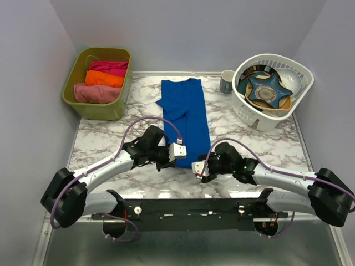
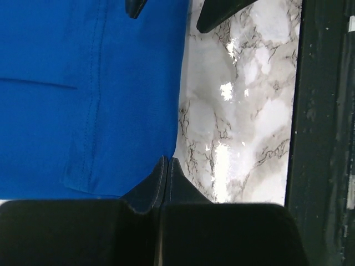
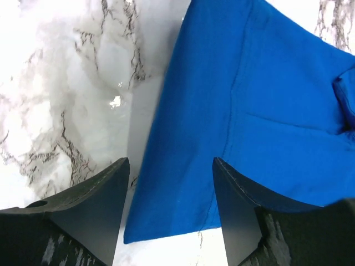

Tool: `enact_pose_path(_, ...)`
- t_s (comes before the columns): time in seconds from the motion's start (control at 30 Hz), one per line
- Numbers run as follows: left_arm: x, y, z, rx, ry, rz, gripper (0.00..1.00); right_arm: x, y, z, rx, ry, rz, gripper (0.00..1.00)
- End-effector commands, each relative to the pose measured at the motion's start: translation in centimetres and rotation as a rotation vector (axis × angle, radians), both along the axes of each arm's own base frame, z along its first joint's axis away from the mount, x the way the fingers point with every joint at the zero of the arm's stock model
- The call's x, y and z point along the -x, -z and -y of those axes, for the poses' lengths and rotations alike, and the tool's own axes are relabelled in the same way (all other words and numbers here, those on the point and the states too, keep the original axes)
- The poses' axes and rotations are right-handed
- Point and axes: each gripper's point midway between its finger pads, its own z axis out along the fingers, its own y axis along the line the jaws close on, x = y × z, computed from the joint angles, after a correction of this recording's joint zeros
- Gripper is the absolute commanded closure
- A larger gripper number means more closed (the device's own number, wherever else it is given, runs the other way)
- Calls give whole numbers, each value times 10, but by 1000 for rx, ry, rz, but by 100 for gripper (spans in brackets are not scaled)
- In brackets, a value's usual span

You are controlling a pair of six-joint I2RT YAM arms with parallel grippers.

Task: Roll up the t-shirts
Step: Roll the T-shirt to the center of the board.

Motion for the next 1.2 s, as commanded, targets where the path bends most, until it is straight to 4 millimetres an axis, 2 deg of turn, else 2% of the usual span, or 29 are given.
enact_pose_path(0.0,5,-11,4,37,-6,-109,100,-11,-20,-10,-55,102,23,30)
enact_pose_path(0.23,-4,-24,4,97,-52,-185,100,-4,-17,-21,-64,102,15,30)
enact_pose_path(0.37,-2,-27,1,114,-54,-206,100,-10,-17,-25,-69,114,56,30)
enact_pose_path(0.47,1,-28,-2,123,-53,-226,100,-14,-9,-25,-45,117,71,30)
enact_pose_path(0.63,2,-29,-4,127,-44,-229,100,-28,-8,-21,-29,160,130,34)
enact_pose_path(0.87,1,-27,-10,104,-34,-243,100,-20,11,-2,52,179,96,41)
enact_pose_path(1.07,-3,-24,-11,96,-47,-258,100,-7,24,4,70,169,29,55)
enact_pose_path(1.17,-6,-23,-11,94,-55,-264,100,-4,25,5,72,159,1,78)
